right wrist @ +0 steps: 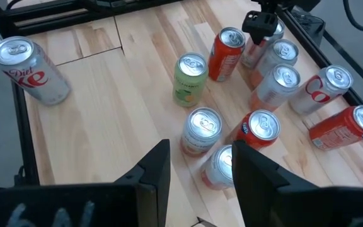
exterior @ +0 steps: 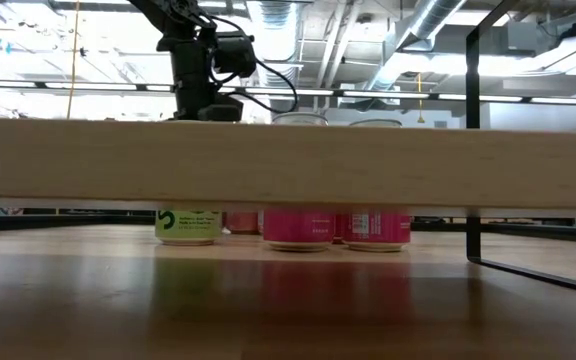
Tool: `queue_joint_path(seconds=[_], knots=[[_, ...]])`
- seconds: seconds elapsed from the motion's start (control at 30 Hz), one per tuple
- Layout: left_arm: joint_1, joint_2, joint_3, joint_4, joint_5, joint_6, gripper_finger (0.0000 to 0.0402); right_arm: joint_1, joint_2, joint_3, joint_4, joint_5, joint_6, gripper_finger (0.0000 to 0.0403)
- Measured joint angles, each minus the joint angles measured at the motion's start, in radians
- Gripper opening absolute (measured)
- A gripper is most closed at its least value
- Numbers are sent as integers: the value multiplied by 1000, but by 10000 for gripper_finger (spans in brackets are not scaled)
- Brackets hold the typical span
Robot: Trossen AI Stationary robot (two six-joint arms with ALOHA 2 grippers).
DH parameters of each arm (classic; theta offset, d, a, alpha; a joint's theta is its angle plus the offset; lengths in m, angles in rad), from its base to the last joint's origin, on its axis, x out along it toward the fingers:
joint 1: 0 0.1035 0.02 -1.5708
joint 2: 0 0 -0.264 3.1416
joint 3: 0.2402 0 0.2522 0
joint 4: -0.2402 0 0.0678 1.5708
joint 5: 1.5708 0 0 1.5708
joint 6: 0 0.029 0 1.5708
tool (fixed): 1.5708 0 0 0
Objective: Place canned beverage on shelf
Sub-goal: Put the silver soda can on the shelf aligned with the other silver soda can
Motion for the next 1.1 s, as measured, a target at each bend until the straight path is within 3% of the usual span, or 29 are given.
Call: queue_joint_path(seconds=[0.5,0.93,1.1], knots=[[24,1,1,39,35,22,339,0,0,0,0,0,2,146],[35,41,8,21,99,33,282,0,0,0,-3,0,19,146],[28,27,41,-68,196,96,282,0,0,0,-2,0,5,146]])
